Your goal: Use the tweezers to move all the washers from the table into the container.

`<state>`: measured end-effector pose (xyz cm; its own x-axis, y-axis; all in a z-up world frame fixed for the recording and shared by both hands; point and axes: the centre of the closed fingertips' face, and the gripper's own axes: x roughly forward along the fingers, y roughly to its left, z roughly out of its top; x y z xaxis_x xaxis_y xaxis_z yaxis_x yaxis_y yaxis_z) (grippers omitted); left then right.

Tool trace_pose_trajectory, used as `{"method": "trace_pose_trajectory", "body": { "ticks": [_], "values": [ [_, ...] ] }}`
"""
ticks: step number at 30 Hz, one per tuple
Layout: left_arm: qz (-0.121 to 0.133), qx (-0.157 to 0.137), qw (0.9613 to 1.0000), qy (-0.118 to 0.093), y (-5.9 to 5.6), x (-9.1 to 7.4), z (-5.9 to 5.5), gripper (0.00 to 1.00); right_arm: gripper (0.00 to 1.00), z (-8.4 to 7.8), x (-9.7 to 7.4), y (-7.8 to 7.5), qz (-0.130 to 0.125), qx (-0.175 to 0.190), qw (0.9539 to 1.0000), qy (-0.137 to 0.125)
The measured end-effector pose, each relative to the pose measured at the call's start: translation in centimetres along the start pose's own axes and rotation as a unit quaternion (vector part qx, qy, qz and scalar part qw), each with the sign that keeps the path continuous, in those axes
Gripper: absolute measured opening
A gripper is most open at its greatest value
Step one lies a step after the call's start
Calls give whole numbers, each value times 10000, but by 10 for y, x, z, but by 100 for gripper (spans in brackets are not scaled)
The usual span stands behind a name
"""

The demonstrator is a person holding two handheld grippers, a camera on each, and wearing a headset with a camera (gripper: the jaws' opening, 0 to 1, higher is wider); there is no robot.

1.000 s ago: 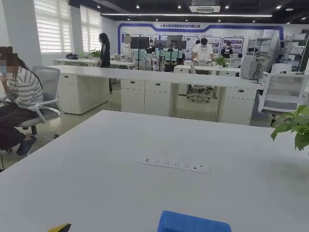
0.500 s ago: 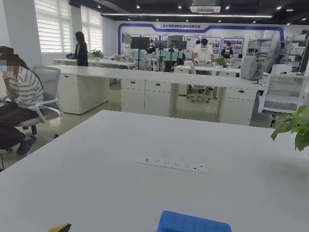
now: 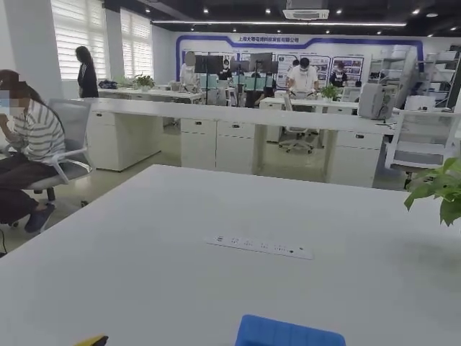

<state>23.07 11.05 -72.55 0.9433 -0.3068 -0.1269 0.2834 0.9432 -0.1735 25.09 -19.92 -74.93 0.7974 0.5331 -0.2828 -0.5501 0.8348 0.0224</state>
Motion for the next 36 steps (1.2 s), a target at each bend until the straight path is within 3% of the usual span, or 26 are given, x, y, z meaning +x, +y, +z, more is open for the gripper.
{"method": "trace_pose_trajectory", "body": {
  "ticks": [12, 16, 20, 30, 34, 36],
  "values": [
    [10, 15, 10000, 28, 1, 1, -1, 90, 81, -2, 2, 0, 23, -40, 10000, 35],
    [-20, 79, 9999, 64, -1, 1, -2, 90, 81, 1, 1, -1, 42, 244, 9997, -61],
    [-44, 129, 9998, 136, -3, 2, -5, 90, 81, 1, -1, -10, -20, 275, 9996, -116],
    [-2, 81, 9998, 157, 0, 2, -5, 89, 80, -3, 3, -4, 53, 194, 9998, -8],
    [-94, 53, 9994, 339, -1, 3, -11, 86, 80, -5, 4, -3, 79, 244, 9997, 48],
    [-274, -50, 9978, 608, -5, 3, -19, 83, 76, -10, 5, -2, 116, 206, 9993, 287]
  ]
}}
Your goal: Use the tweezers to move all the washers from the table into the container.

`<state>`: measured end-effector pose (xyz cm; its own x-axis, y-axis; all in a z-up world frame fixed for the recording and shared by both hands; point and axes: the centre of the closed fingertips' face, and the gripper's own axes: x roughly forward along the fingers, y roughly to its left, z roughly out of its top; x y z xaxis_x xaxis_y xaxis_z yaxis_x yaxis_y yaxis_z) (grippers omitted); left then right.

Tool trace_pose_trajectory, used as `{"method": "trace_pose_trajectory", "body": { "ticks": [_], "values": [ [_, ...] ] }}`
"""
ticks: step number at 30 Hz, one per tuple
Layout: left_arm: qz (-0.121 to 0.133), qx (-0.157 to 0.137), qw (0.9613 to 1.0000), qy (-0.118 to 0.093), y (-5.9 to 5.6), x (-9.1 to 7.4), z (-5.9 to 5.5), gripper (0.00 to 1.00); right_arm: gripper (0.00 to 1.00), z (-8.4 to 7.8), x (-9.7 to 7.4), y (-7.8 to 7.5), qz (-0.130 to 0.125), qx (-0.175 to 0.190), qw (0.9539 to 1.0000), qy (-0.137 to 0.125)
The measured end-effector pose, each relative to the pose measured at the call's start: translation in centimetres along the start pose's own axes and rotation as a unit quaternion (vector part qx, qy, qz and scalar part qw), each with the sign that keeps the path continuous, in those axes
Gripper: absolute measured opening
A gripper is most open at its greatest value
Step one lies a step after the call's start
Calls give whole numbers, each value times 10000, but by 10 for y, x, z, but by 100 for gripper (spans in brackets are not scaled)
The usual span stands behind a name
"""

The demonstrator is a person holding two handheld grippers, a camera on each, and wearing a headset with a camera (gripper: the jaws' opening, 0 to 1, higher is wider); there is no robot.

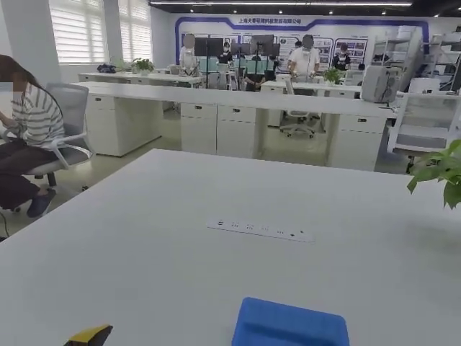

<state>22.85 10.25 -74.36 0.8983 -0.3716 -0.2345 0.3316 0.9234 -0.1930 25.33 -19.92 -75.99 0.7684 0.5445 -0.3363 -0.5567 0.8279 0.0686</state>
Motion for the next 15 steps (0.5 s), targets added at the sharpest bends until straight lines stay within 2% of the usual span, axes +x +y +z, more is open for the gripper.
{"method": "trace_pose_trajectory", "body": {
  "ticks": [2, 4, 5, 7, 8, 9, 11, 12, 13, 14, 15],
  "values": [
    [-221, -32, 9994, 269, -4, 1, -8, 74, 70, -2, 2, 7, 158, -257, 9993, 208],
    [-482, 28, 9976, 487, -11, 2, -14, 60, 67, -7, 5, 12, 291, -509, 9975, 394],
    [-646, 80, 9954, 708, -14, 2, -21, 54, 65, -8, 7, 17, 369, -647, 9959, 510],
    [-797, -11, 9924, 942, -17, 4, -28, 43, 60, -9, 11, 23, 475, -716, 9944, 619],
    [-1053, 56, 9885, 1083, -23, 6, -31, 39, 58, -7, 16, 30, 638, -732, 9935, 598],
    [-1142, 113, 9858, 1229, -25, 7, -36, 35, 54, -6, 18, 33, 688, -716, 9932, 614],
    [-1401, 376, 9770, 1560, -31, 9, -46, 28, 47, -5, 27, 42, 869, -719, 9914, 659],
    [-1529, 534, 9708, 1769, -34, 11, -54, 26, 45, -7, 32, 48, 997, -739, 9895, 735],
    [-1605, 676, 9664, 1889, -35, 12, -58, 24, 42, -8, 35, 53, 1105, -760, 9877, 805],
    [-1749, 882, 9582, 2083, -39, 13, -65, 21, 38, -11, 39, 63, 1324, -814, 9839, 880],
    [-1842, 989, 9520, 2237, -41, 13, -70, 19, 35, -11, 41, 69, 1455, -879, 9813, 907]
  ]
}}
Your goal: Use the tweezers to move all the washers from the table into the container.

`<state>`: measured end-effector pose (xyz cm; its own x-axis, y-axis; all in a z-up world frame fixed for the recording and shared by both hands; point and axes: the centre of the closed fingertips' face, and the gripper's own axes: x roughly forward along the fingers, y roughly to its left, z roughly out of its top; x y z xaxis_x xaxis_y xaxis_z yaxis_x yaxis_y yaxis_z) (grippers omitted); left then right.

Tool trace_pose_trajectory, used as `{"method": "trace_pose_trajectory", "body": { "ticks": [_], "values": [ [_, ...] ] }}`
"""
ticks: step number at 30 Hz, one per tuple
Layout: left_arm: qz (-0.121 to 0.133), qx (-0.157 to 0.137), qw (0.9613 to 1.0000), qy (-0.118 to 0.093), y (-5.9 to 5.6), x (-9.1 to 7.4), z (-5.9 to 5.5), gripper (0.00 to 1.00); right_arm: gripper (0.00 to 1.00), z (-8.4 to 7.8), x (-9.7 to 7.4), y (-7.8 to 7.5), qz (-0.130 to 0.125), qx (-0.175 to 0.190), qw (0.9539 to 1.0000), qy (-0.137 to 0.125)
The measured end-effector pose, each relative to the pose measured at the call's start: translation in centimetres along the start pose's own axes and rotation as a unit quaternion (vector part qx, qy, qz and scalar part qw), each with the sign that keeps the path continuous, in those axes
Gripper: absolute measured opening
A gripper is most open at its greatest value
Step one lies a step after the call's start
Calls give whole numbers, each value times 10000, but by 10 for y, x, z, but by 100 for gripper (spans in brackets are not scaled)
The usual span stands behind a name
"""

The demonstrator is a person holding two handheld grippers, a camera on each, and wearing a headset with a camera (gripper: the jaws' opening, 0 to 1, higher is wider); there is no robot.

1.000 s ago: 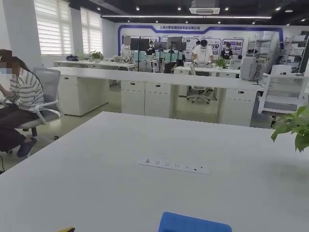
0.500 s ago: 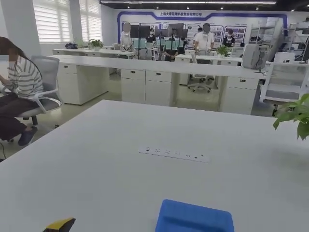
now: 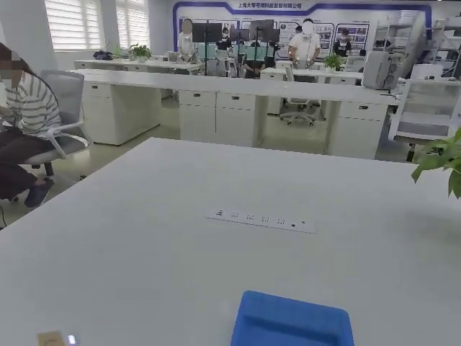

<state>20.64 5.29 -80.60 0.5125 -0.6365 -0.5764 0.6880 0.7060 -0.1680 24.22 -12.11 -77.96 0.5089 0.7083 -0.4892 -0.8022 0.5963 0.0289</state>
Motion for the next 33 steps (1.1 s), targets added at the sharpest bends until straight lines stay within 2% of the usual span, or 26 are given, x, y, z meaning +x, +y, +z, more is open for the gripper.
{"method": "trace_pose_trajectory", "body": {
  "ticks": [2, 5, 8, 9, 10, 11, 13, 15, 18, 22, 24, 26, 27, 29, 33],
  "values": [
    [-187, 317, 9989, 285, -6, 8, -6, 17, 28, -2, 9, 10, 189, -170, 9996, 156],
    [-411, 545, 9956, 639, -11, 16, -15, 14, 23, -7, 18, 20, 412, -361, 9979, 333],
    [-743, 319, 9948, 623, -20, 24, -13, 13, 21, -13, 28, 32, 663, -529, 9950, 518],
    [-773, 381, 9938, 698, -20, 27, -13, 14, 21, -14, 31, 35, 731, -536, 9944, 546],
    [-796, 487, 9926, 780, -21, 29, -14, 13, 20, -17, 35, 39, 840, -529, 9932, 602],
    [-846, 712, 9894, 942, -22, 30, -18, 11, 20, -19, 37, 42, 906, -546, 9923, 642],
    [-898, 818, 9866, 1086, -23, 34, -22, 7, 19, -22, 42, 48, 1050, -620, 9898, 739],
    [-971, 1013, 9818, 1277, -24, 37, -28, 7, 16, -27, 46, 56, 1200, -759, 9862, 855],
    [-1014, 1264, 9750, 1520, -26, 41, -38, 9, 14, -33, 51, 62, 1348, -1053, 9798, 1038],
    [-1016, 1617, 9652, 1789, -26, 45, -49, 9, 13, -45, 57, 70, 1562, -1413, 9681, 1356],
    [-1012, 1553, 9664, 1783, -27, 47, -47, 9, 13, -49, 60, 74, 1647, -1504, 9642, 1433],
    [-954, 1548, 9664, 1814, -26, 48, -48, 8, 12, -51, 62, 76, 1707, -1535, 9621, 1469],
    [-967, 1696, 9608, 1971, -24, 49, -53, 9, 12, -53, 63, 77, 1738, -1531, 9612, 1498],
    [-976, 1924, 9537, 2097, -25, 50, -57, 8, 12, -56, 65, 79, 1801, -1482, 9601, 1544],
    [-1017, 1970, 9515, 2133, -28, 54, -59, 6, 12, -61, 67, 83, 1893, -1465, 9572, 1630]
  ]
}}
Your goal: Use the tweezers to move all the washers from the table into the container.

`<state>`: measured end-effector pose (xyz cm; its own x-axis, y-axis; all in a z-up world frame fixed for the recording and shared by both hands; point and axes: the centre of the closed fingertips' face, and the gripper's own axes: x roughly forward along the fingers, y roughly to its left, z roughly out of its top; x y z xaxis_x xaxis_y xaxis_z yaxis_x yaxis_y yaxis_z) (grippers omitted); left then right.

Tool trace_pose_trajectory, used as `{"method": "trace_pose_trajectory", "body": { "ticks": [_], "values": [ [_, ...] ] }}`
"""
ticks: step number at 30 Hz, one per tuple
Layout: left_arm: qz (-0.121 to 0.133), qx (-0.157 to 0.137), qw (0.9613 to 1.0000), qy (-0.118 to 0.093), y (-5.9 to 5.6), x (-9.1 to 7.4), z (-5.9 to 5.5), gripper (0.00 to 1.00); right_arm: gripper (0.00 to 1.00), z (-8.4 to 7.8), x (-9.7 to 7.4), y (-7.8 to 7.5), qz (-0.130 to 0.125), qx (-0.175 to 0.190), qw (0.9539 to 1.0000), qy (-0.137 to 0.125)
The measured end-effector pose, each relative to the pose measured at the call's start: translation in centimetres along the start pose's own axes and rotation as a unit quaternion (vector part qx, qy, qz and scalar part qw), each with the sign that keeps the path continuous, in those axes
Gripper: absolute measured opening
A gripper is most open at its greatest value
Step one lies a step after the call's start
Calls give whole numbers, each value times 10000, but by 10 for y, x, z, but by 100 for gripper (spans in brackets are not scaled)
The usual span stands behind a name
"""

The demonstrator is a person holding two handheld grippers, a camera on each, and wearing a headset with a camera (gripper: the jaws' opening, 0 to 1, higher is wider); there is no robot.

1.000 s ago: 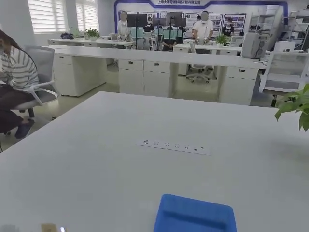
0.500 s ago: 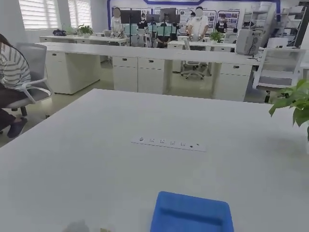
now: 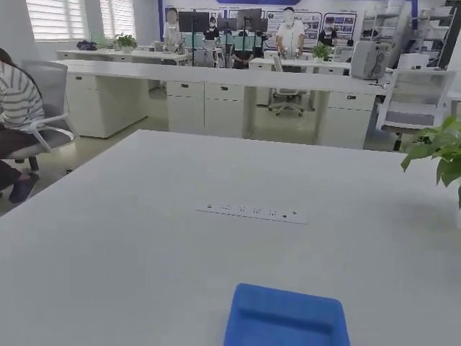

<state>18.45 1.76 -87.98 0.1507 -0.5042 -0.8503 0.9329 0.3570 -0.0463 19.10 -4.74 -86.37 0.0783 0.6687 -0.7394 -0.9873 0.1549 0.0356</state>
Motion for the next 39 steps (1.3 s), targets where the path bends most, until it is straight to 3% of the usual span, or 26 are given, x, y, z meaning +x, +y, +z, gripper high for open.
{"method": "trace_pose_trajectory", "body": {
  "ticks": [12, 16, 20, 29, 39],
  "values": [
    [-28, 457, 9988, 154, 2, 4, 0, 0, 14, -5, 7, 2, 101, -1, 9999, 106],
    [-142, 682, 9975, 84, -1, 5, 2, 0, 14, -6, 9, 1, 112, -20, 9999, 129],
    [-99, 956, 9954, 12, 1, -2, 8, 0, 14, -4, 9, -1, 67, -47, 9999, 113],
    [-30, 1234, 9920, -246, 0, -28, 29, 0, 13, 2, 6, -2, 17, -96, 10000, -5],
    [-120, 1541, 9866, -528, -11, -48, 62, 0, 12, 9, 7, -1, 33, -170, 9997, -157]
  ]
}}
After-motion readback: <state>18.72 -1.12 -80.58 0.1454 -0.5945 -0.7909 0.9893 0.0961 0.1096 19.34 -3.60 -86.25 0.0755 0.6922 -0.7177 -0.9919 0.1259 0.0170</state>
